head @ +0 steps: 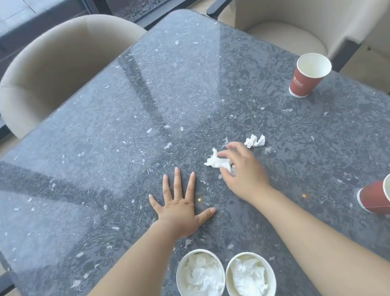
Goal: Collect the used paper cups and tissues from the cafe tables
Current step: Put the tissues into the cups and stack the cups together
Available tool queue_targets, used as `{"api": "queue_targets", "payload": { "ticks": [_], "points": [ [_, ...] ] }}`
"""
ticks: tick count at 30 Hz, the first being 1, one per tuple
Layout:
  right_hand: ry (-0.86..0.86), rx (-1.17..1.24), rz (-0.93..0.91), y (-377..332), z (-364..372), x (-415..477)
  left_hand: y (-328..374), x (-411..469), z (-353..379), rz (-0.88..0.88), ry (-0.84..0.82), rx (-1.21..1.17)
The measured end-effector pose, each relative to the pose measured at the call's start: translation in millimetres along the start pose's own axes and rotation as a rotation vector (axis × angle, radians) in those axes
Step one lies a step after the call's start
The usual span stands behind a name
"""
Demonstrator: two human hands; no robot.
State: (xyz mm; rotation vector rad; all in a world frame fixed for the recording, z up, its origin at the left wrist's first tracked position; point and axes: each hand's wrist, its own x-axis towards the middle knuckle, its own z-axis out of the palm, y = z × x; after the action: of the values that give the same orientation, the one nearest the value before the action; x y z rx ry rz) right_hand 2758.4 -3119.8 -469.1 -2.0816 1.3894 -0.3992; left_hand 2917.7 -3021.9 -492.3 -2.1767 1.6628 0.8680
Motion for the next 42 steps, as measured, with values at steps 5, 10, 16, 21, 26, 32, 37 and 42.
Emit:
{"api": "queue_targets", "payload": {
  "ticks": [5, 10, 16, 21, 26, 32, 37, 42],
  "points": [
    [-0.168, -0.130, -0.119, -2, 13, 9, -1, -6, 6, 0.005, 0.108, 0.005],
    [-0.022, 0.002, -0.084, 9, 7, 2, 3, -7, 1, -0.003, 0.188, -0.050],
    [0.140, -0.064, 0.014, 27, -28, 16, 4, -7, -7, 0.046, 0.274, -0.108],
    [-0.088, -0.317, 0.120, 41, -34, 22, 15, -8, -12, 0.124, 0.261, -0.059],
    [-0.118, -0.208, -0.021, 31, -14, 3, 19, -13, -21, 0.131, 0.242, -0.080],
    [-0.118, -0.126, -0.088, 25, 1, -43, 22, -36, -35, 0.148, 0.208, -0.154],
    [-0.151, -0.021, -0.018, 17, -15, -74, 21, -74, -40, 0.186, 0.168, -0.188],
    [-0.162, 0.059, -0.073, -11, -52, -110, 22, -121, -38, 0.224, 0.169, -0.216]
  ]
}}
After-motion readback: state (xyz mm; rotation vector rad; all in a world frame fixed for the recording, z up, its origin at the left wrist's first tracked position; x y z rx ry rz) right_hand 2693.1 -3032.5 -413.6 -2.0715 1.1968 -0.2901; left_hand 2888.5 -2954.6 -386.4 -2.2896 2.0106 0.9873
